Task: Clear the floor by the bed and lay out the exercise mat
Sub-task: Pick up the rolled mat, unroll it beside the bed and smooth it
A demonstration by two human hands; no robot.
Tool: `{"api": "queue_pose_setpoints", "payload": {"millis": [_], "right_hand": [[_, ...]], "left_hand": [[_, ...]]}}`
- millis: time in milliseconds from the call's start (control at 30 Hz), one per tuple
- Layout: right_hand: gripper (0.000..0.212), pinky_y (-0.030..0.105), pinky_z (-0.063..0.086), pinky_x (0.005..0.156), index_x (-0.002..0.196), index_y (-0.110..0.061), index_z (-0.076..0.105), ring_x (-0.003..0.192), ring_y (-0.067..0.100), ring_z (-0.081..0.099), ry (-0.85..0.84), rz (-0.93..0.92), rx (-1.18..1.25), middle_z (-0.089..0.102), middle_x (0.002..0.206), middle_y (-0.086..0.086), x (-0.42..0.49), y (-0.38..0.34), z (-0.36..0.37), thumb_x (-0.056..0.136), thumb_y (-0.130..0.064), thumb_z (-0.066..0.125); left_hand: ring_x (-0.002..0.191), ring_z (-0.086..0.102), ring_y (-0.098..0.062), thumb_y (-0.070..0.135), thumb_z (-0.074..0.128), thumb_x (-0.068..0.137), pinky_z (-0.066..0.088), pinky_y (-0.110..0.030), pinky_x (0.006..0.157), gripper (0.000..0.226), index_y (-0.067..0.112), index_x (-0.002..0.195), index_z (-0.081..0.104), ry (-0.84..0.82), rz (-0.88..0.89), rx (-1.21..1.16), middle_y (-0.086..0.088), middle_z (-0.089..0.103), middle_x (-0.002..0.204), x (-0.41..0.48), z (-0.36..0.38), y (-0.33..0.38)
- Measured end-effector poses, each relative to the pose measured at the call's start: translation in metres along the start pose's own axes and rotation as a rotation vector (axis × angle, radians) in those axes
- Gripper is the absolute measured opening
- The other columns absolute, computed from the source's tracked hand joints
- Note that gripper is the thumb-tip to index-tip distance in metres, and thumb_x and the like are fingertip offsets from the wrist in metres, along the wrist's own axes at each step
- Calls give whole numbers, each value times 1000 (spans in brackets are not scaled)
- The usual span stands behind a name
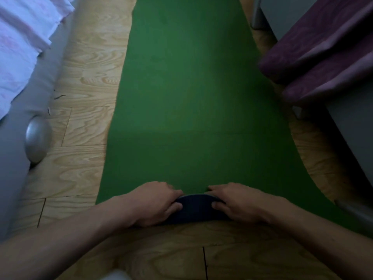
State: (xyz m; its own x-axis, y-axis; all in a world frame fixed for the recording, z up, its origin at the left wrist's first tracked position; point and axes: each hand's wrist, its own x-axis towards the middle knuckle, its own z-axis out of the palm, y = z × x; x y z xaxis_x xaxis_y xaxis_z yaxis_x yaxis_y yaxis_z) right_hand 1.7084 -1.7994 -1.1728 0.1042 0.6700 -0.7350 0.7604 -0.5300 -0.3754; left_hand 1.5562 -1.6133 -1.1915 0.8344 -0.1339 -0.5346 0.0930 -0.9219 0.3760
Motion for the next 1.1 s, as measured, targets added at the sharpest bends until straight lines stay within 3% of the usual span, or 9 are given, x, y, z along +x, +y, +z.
{"api": "queue_pose_setpoints", "payload": {"millis": [67, 167, 267, 400, 567, 733, 867, 967, 1100], "right_hand": [[44, 48, 33, 120, 149, -33, 44, 148, 28, 33, 32, 31, -78, 28, 165, 0, 8, 2, 1, 106, -37, 38], [50, 57, 14, 125, 156, -33, 32, 156, 36, -2, 49, 37, -208, 3, 170, 1, 22, 7, 0, 107, -39, 36], [49, 57, 13, 125, 156, -32, 32, 155, 39, -7, -33, 48, -120, -2, 170, 4, 34, 10, -5, 107, -37, 36], [49, 55, 14, 126, 157, -32, 30, 155, 40, -7, -84, 58, -81, -1, 170, 4, 38, 10, -11, 108, -34, 35], [48, 47, 20, 124, 155, -29, 37, 157, 30, 6, -28, 50, -91, 7, 170, -6, 37, 16, -16, 107, -37, 37], [38, 36, 20, 122, 140, -22, 56, 157, 20, 8, 24, 46, -7, 12, 168, -11, 32, 20, -12, 106, -36, 43], [46, 34, 23, 122, 147, -12, 49, 154, 24, 22, 51, 128, 6, 23, 167, -2, 18, 8, -12, 106, -32, 46], [48, 41, 37, 115, 141, -7, 53, 142, 32, 44, 91, 182, -38, 43, 157, 11, 10, 2, -7, 104, -36, 47], [66, 36, 19, 125, 157, -9, 30, 155, 25, 19, 152, 143, -137, 17, 168, 11, 11, 2, 3, 103, -43, 48]], "left_hand": [[112, 58, -25, 45, 38, 100, 49, -40, 93, 33, 24, 116, 57, 17, -13, 15, -2, 62, 123, 8, 0, -6], [145, 30, -25, 46, 36, 101, 33, -40, 116, 45, 26, 139, 50, -6, -31, 63, -1, 34, 159, 21, -1, -12], [149, 20, -25, 45, 36, 102, 24, -37, 121, 46, 24, 140, 52, -20, -39, 56, -1, 24, 163, 27, -1, -14], [148, 24, -25, 43, 36, 103, 15, -30, 121, 44, 20, 135, 57, -23, -39, 37, -3, 27, 162, 31, -5, -17], [132, 47, -25, 45, 39, 100, 42, -41, 107, 39, 20, 118, 63, -41, -8, 49, -2, 46, 152, 39, -19, -23], [104, 66, -26, 67, 37, 90, 53, -37, 87, 52, 29, 117, 60, -33, 20, 188, 0, 70, 118, 44, -32, -28], [114, 64, -26, 75, 61, 75, 50, -31, 95, 79, 37, 143, 46, -120, -12, 152, -2, 67, 130, 46, -52, -13], [111, 64, -26, 75, 71, 63, 51, -34, 93, 92, 37, 143, 45, -149, -14, 154, -2, 67, 127, 46, -50, 1], [122, 57, -28, 65, 77, 62, 50, -40, 99, 76, 33, 128, 57, -218, -44, 179, -7, 54, 142, 33, -25, 3]]}}
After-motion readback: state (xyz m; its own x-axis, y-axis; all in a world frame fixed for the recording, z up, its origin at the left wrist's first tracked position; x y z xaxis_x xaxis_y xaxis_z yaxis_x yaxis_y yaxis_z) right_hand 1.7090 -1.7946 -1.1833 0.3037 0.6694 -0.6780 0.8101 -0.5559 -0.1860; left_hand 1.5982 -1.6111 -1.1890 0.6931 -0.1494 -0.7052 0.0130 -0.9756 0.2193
